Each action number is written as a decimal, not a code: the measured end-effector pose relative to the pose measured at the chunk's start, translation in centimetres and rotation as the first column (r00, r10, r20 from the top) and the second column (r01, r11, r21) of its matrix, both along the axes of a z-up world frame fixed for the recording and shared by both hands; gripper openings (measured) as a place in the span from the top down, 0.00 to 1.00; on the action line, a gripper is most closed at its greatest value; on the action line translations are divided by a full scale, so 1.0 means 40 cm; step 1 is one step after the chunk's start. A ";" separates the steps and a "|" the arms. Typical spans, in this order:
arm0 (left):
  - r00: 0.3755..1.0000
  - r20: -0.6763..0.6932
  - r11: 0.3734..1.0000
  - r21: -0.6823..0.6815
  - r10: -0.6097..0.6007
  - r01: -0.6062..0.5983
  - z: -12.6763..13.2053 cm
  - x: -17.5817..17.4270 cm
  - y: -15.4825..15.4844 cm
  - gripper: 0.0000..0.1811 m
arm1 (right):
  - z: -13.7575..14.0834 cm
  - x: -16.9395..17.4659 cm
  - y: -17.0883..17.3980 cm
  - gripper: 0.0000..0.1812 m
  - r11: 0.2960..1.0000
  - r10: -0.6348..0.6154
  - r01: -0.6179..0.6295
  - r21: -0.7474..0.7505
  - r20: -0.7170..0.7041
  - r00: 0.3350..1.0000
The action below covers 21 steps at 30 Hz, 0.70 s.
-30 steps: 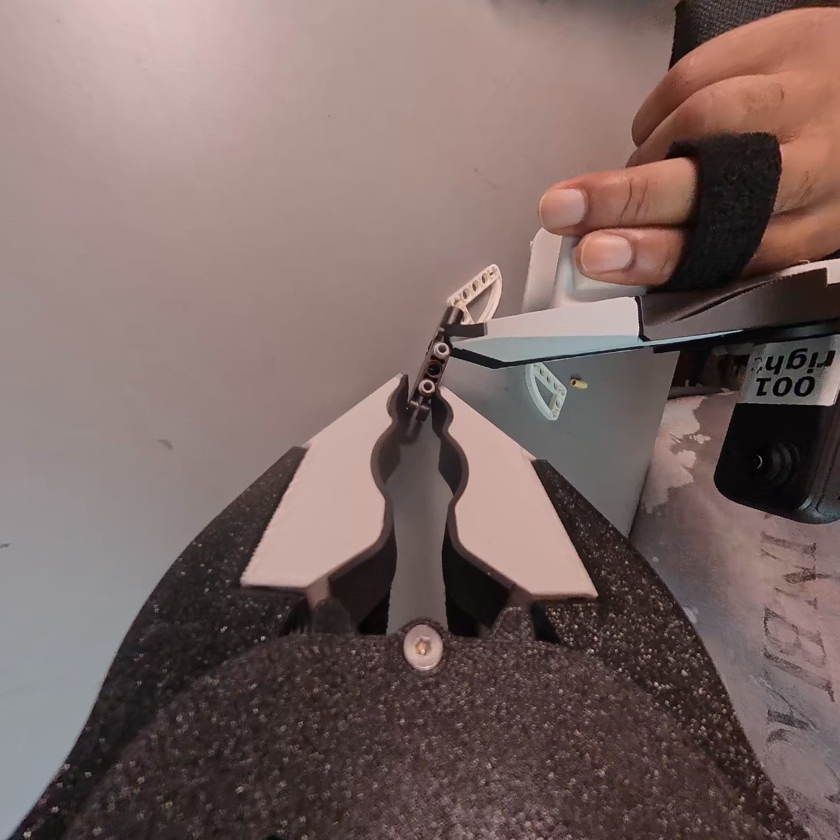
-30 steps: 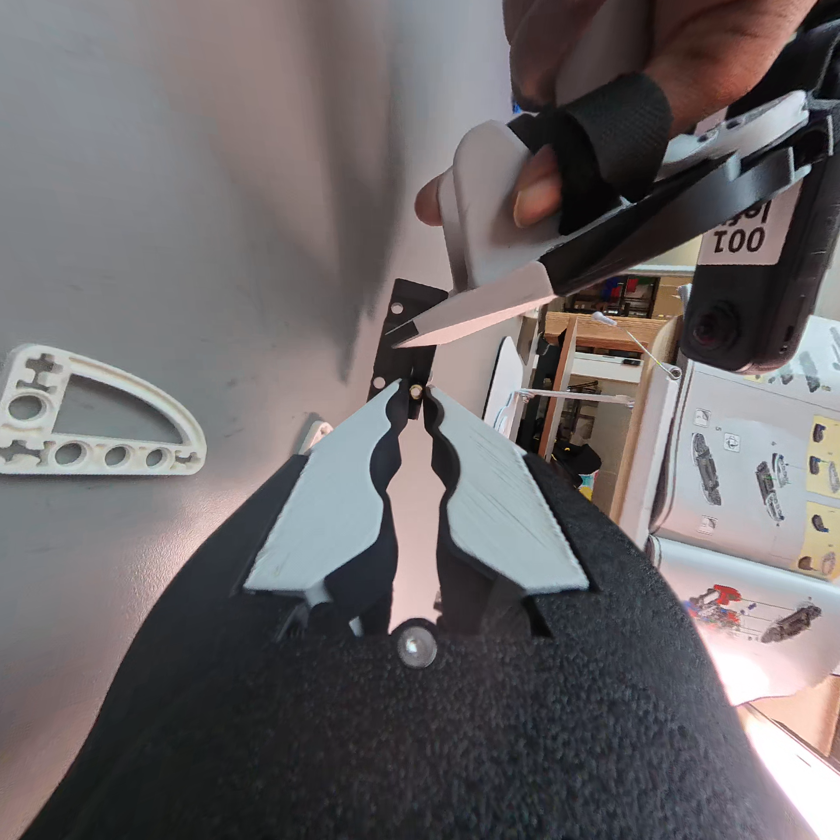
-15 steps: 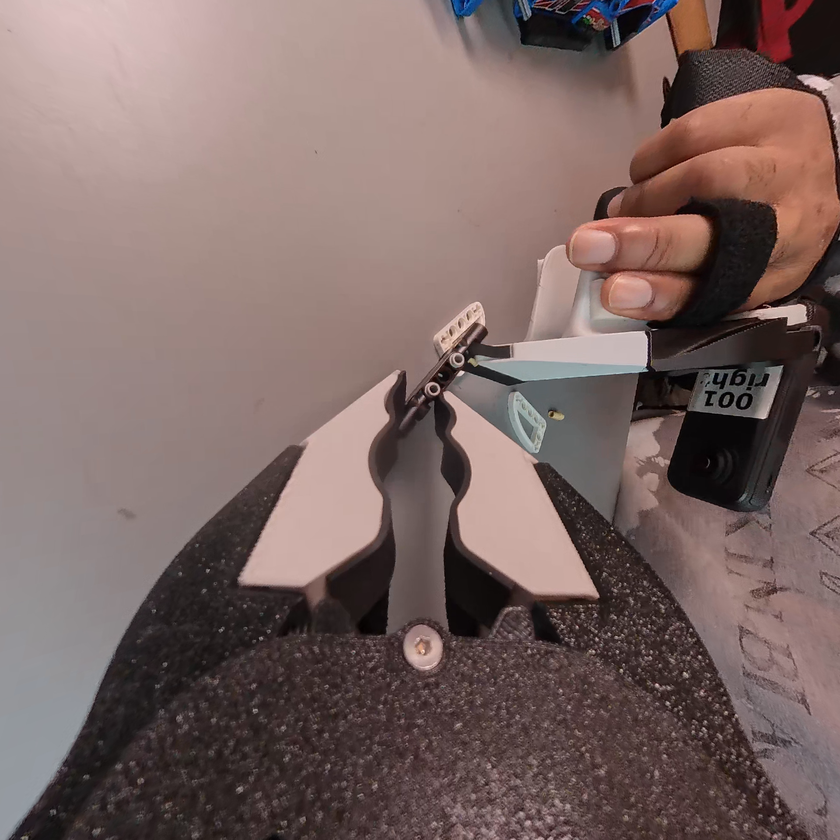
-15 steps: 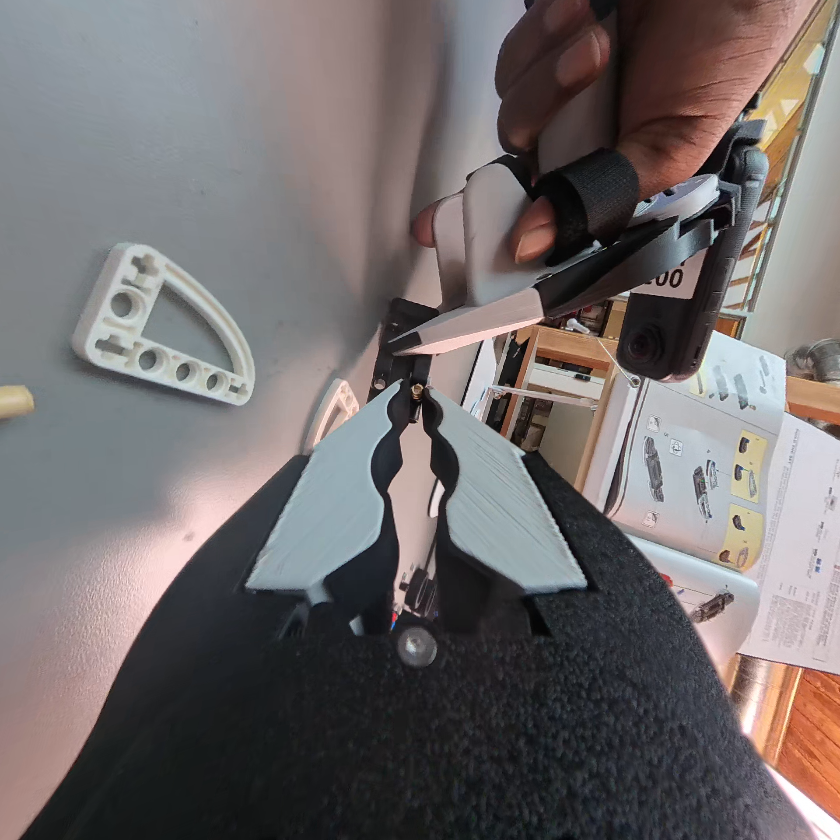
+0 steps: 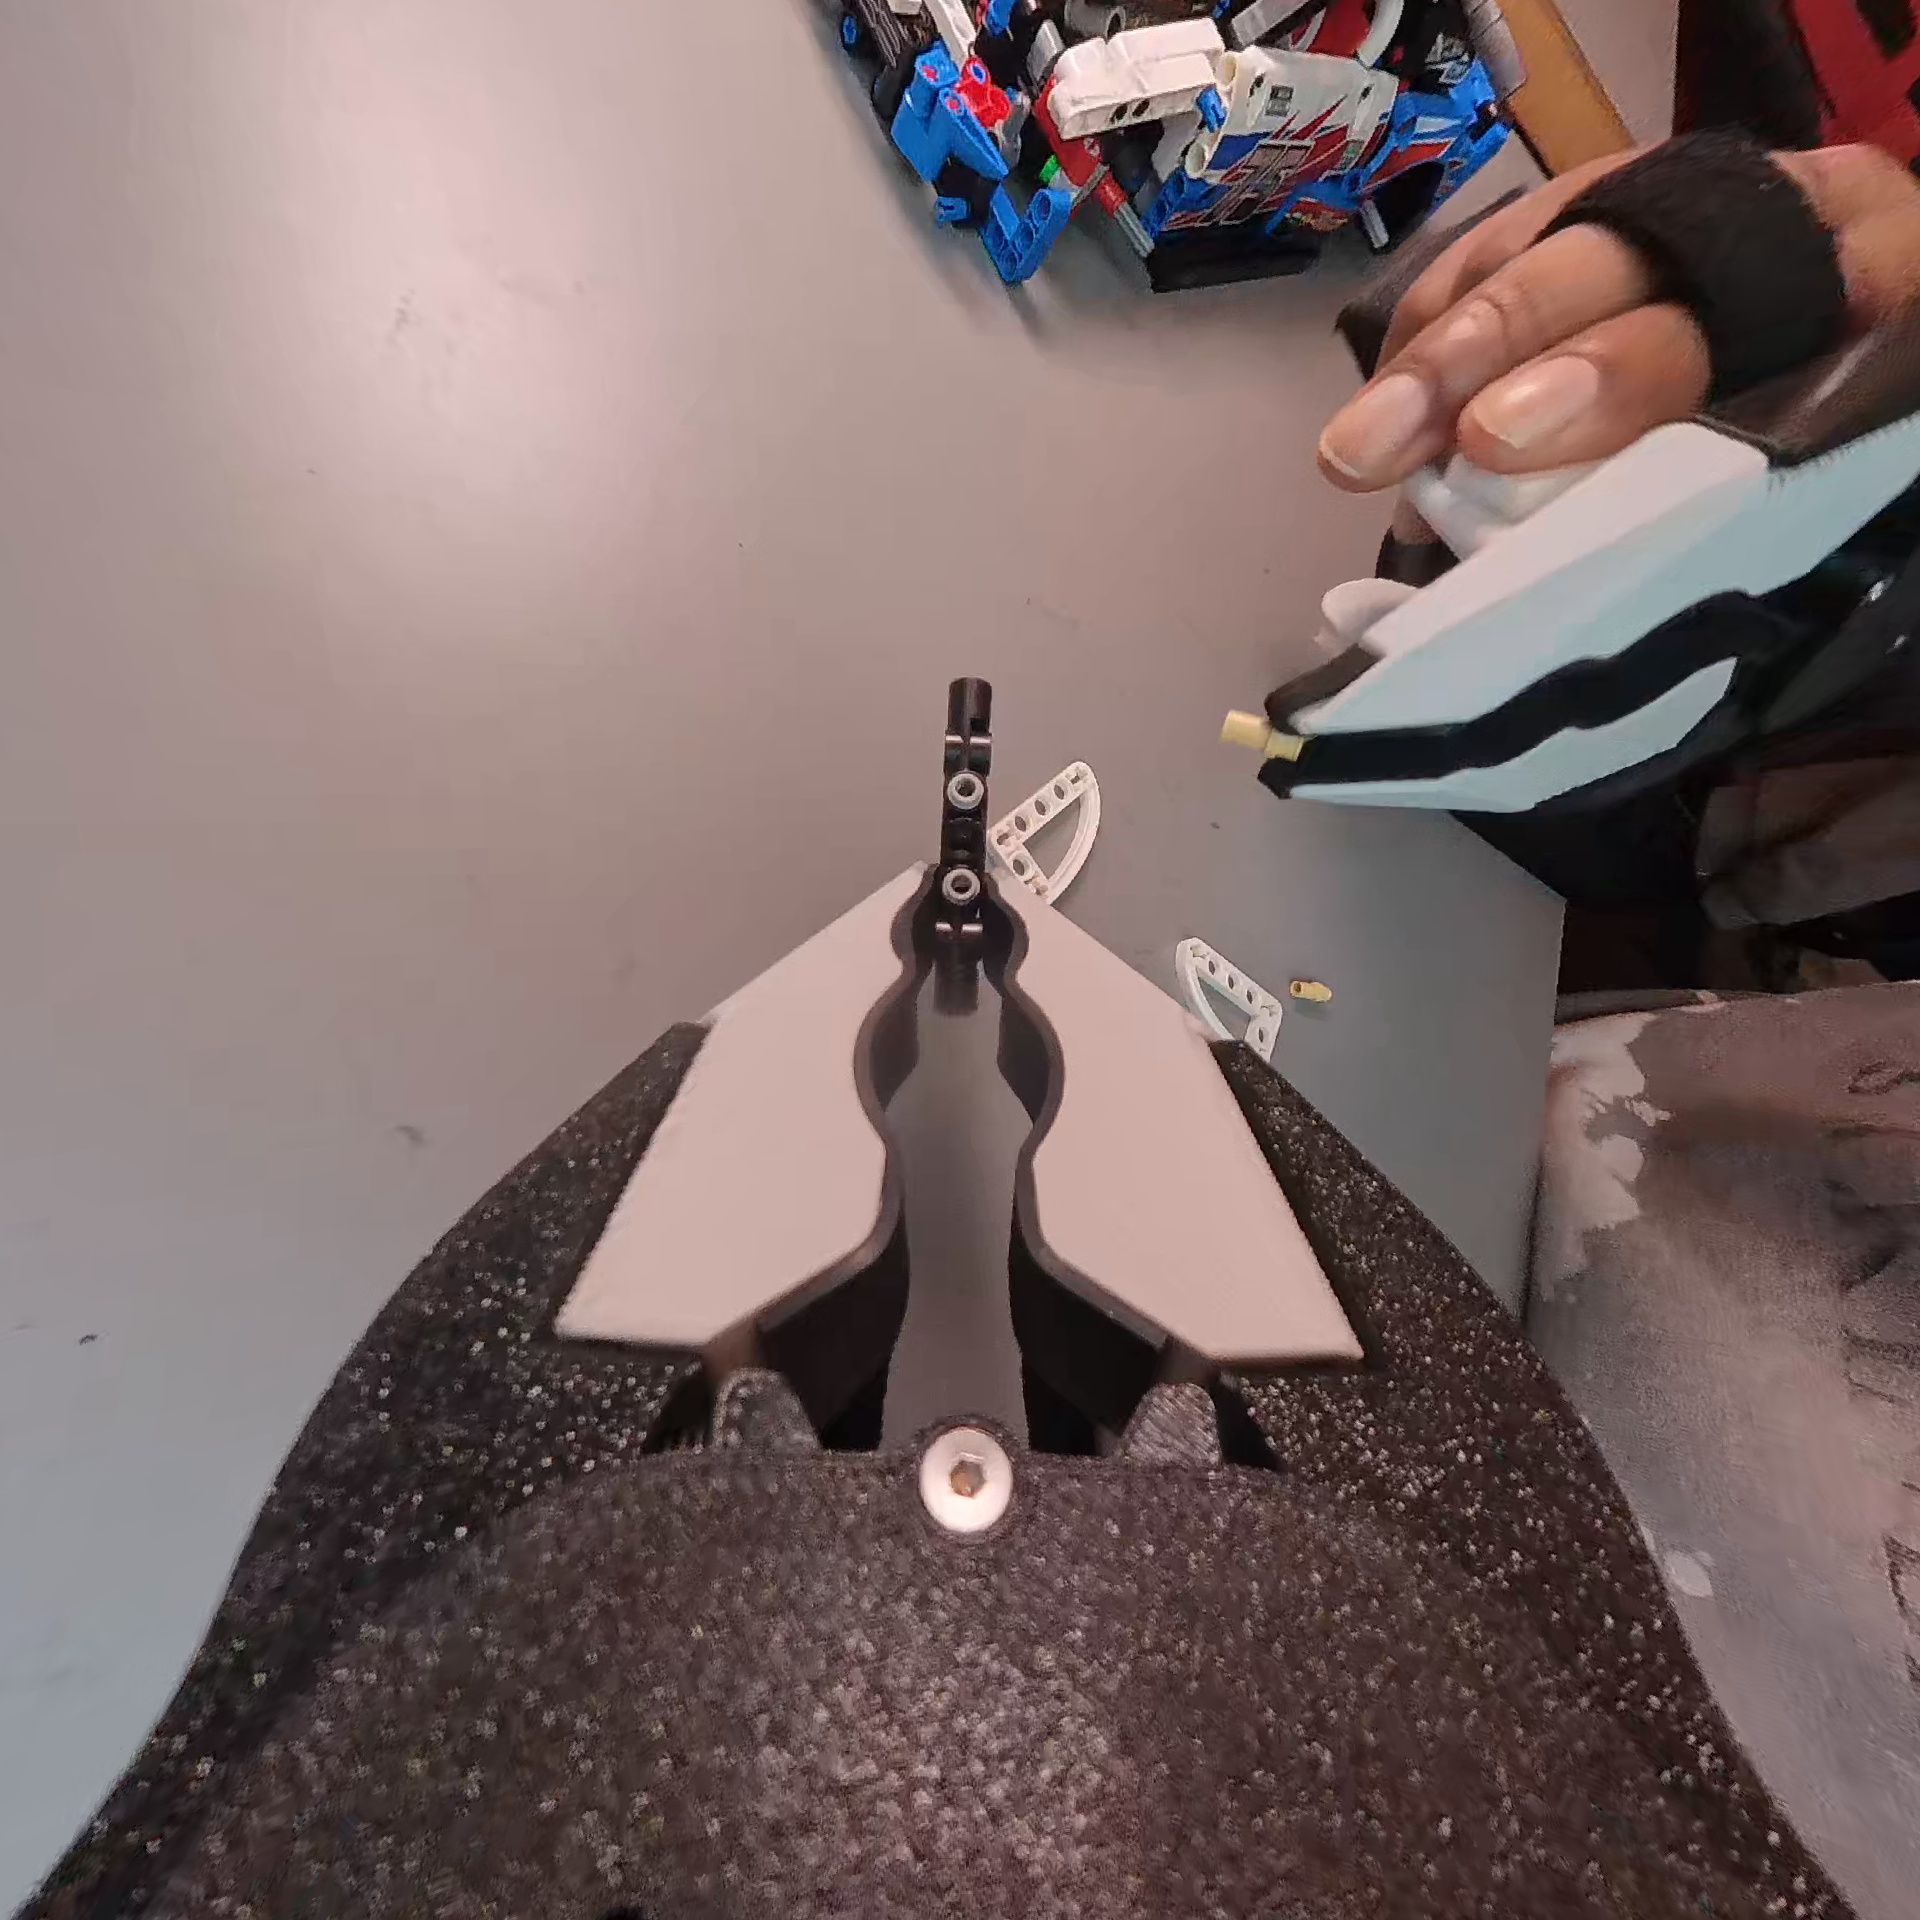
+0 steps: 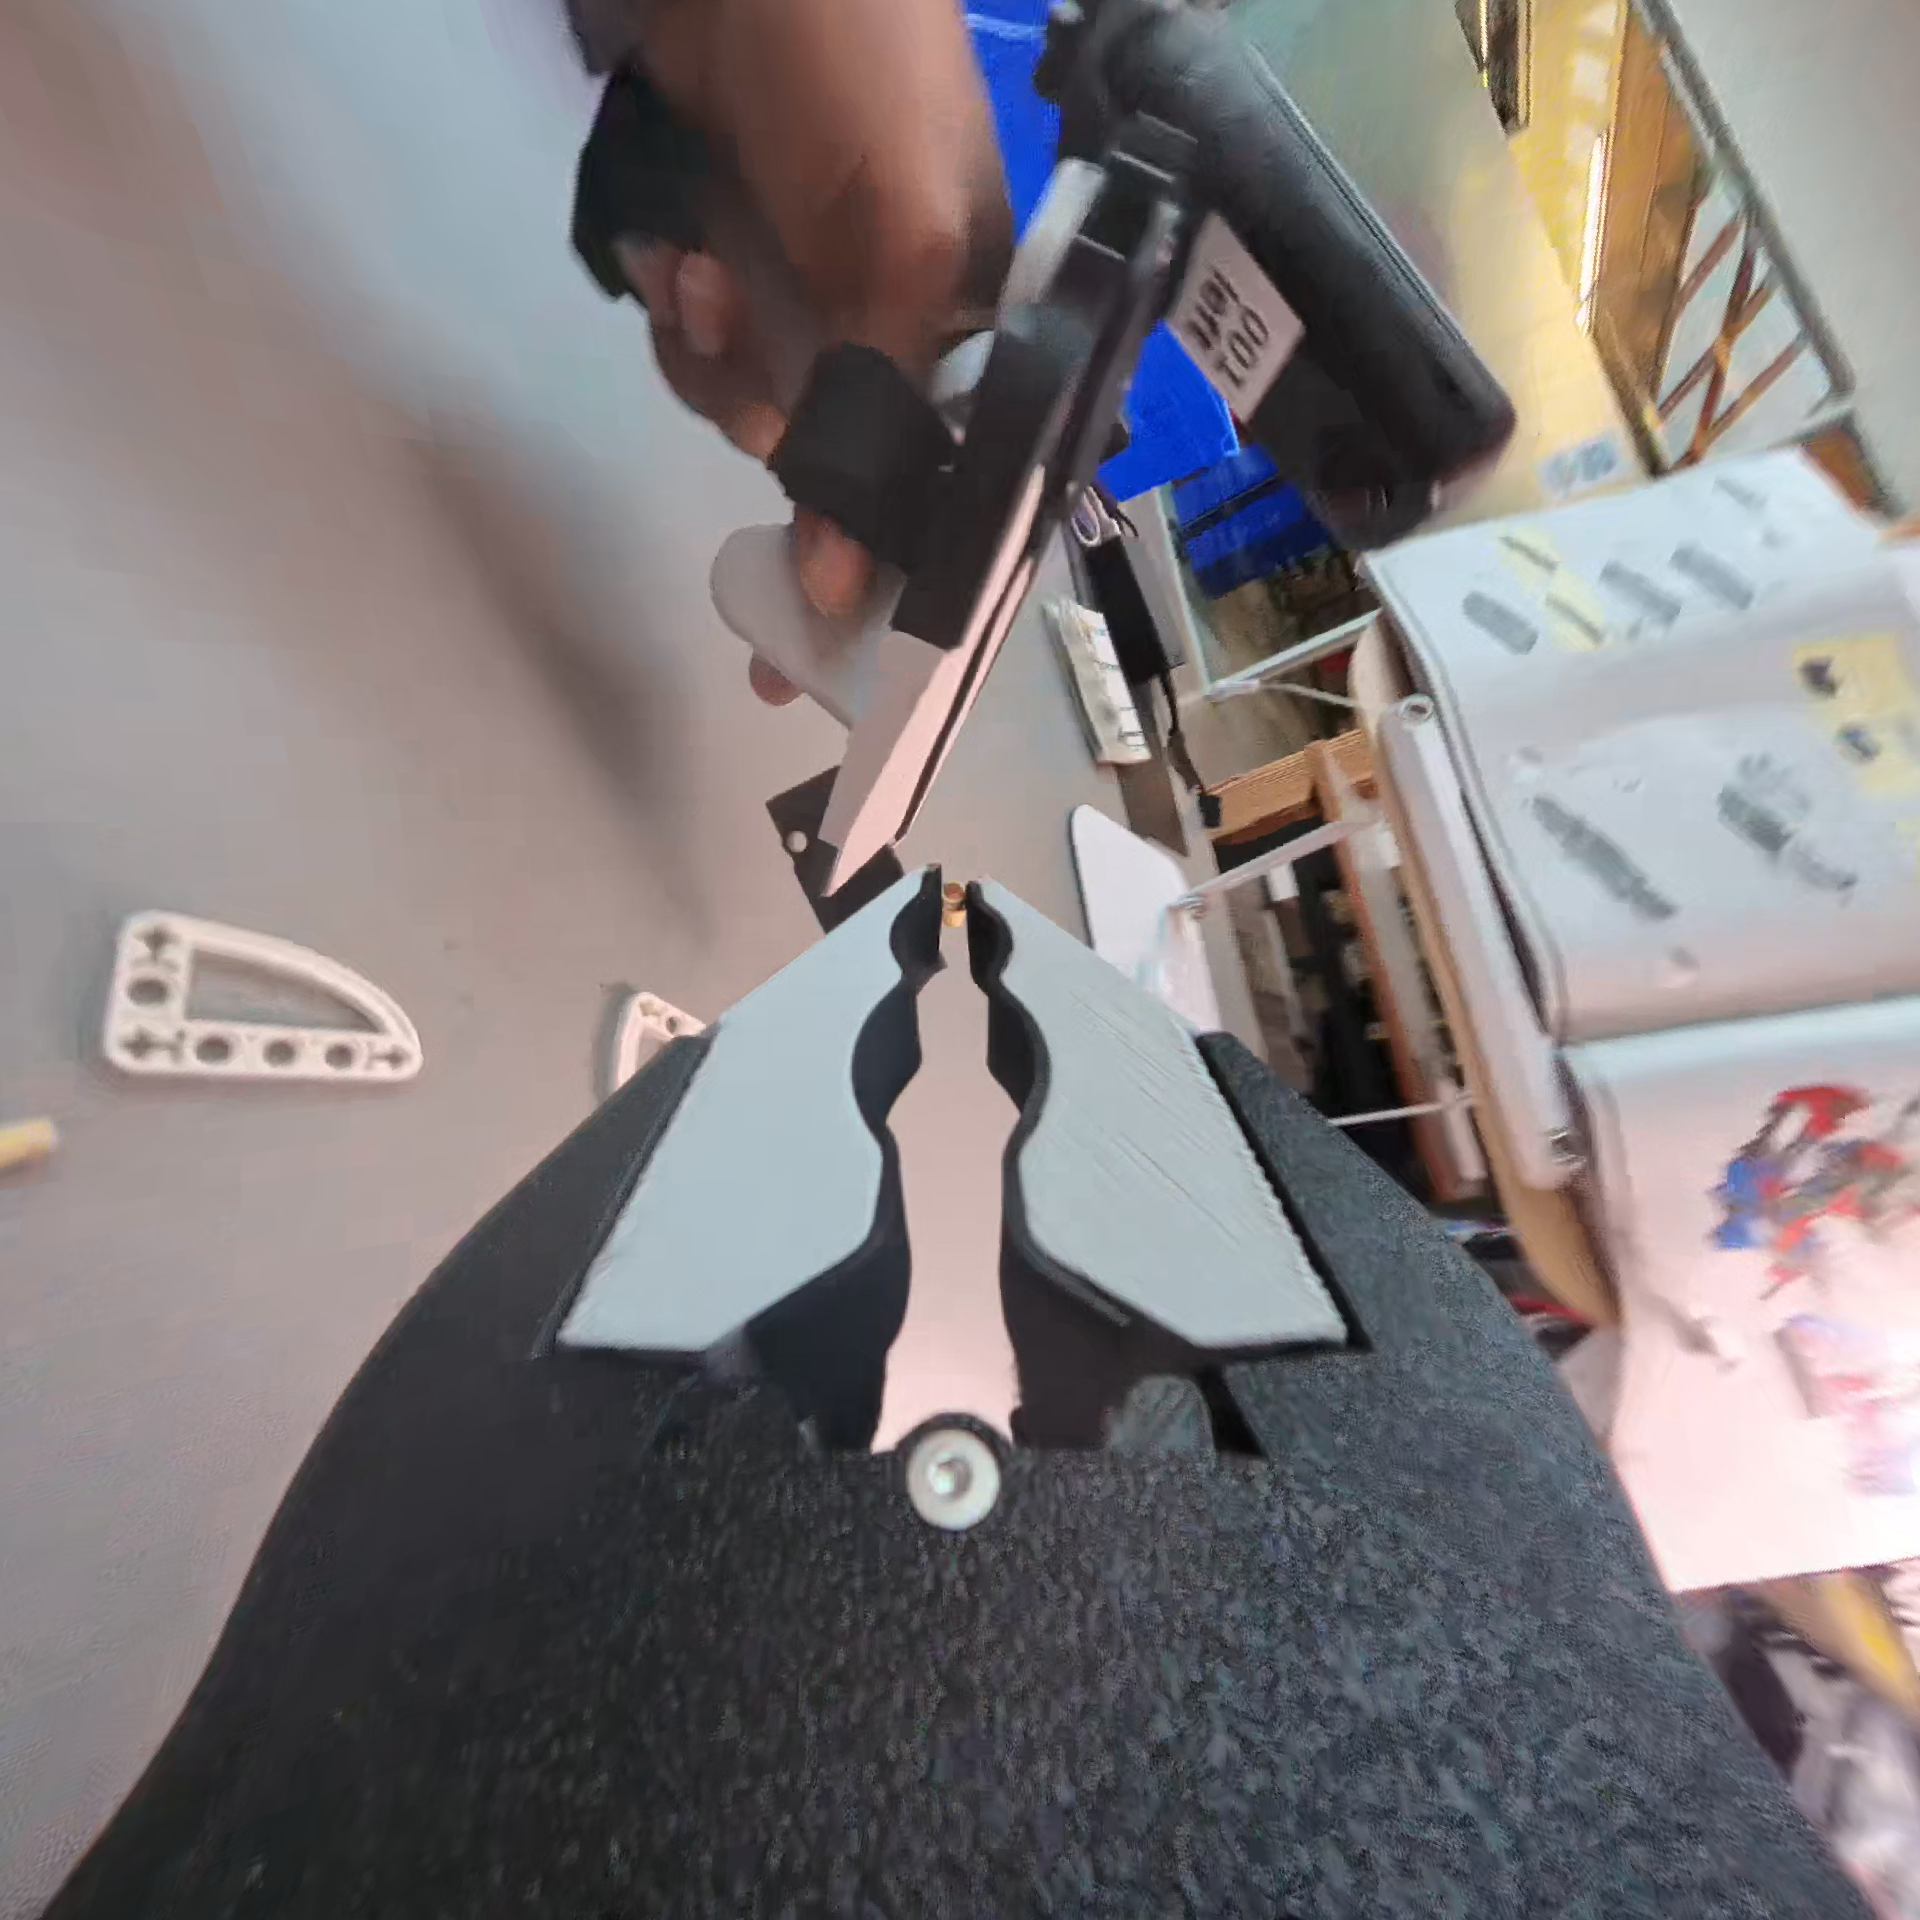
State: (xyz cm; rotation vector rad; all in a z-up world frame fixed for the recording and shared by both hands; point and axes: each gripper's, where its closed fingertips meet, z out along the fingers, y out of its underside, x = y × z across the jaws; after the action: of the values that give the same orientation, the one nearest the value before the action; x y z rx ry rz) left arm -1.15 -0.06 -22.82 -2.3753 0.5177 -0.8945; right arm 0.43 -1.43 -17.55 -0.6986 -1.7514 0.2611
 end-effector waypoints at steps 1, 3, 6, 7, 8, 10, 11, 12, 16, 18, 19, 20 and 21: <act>1.000 0.007 1.000 0.017 0.009 -0.009 0.004 -0.003 -0.001 0.96 | 0.006 0.003 0.004 0.98 0.995 -0.017 0.014 -0.104 -0.029 0.999; 0.999 0.010 0.998 0.062 0.031 -0.032 0.012 -0.016 -0.002 0.97 | 0.015 0.008 0.006 0.98 0.953 -0.034 0.011 -0.303 -0.070 0.997; 0.997 0.045 0.987 0.144 0.059 -0.065 0.034 -0.029 -0.006 0.96 | 0.038 0.015 0.001 0.98 0.849 -0.037 -0.039 -0.528 -0.132 0.991; 0.996 0.063 0.981 0.175 0.068 -0.078 0.043 -0.031 -0.008 0.96 | 0.043 0.018 0.001 0.98 0.816 -0.039 -0.052 -0.575 -0.145 0.989; 0.994 0.082 0.974 0.207 0.075 -0.091 0.053 -0.034 -0.011 0.96 | 0.050 0.021 -0.003 0.98 0.788 -0.034 -0.074 -0.611 -0.163 0.986; 0.988 0.120 0.954 0.273 0.092 -0.123 0.076 -0.039 -0.018 0.97 | 0.061 0.028 -0.022 0.98 0.718 -0.004 -0.126 -0.684 -0.185 0.983; 0.985 0.143 0.942 0.305 0.098 -0.138 0.088 -0.040 -0.021 0.97 | 0.070 0.031 -0.036 0.98 0.665 0.021 -0.164 -0.729 -0.201 0.979; 0.981 0.165 0.930 0.336 0.101 -0.152 0.099 -0.041 -0.026 0.97 | 0.084 0.035 -0.049 0.98 0.590 0.039 -0.206 -0.780 -0.228 0.973; 0.968 0.231 0.889 0.417 0.095 -0.187 0.131 -0.044 -0.039 0.97 | 0.156 0.053 -0.077 0.98 0.234 0.074 -0.369 -0.900 -0.362 0.929; 0.962 0.260 0.883 0.430 0.080 -0.189 0.142 -0.041 -0.046 0.97 | 0.179 0.058 -0.083 0.98 0.124 0.080 -0.415 -0.901 -0.408 0.910; 0.960 0.271 0.879 0.437 0.073 -0.190 0.147 -0.040 -0.049 0.97 | 0.187 0.059 -0.086 0.98 0.086 0.081 -0.432 -0.898 -0.425 0.901; 0.958 0.278 0.876 0.443 0.067 -0.190 0.150 -0.038 -0.052 0.97 | 0.193 0.057 -0.087 0.98 0.058 0.078 -0.443 -0.895 -0.438 0.895; 0.957 0.282 0.874 0.448 0.065 -0.191 0.152 -0.037 -0.054 0.97 | 0.201 0.058 -0.090 0.98 0.024 0.081 -0.460 -0.888 -0.457 0.886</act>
State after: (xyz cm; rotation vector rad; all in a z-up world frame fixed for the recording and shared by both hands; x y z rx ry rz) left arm -2.65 -2.24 -16.76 -1.7962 0.4092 -0.8834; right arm 2.75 -5.03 -9.51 -1.1711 -1.1371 1.9620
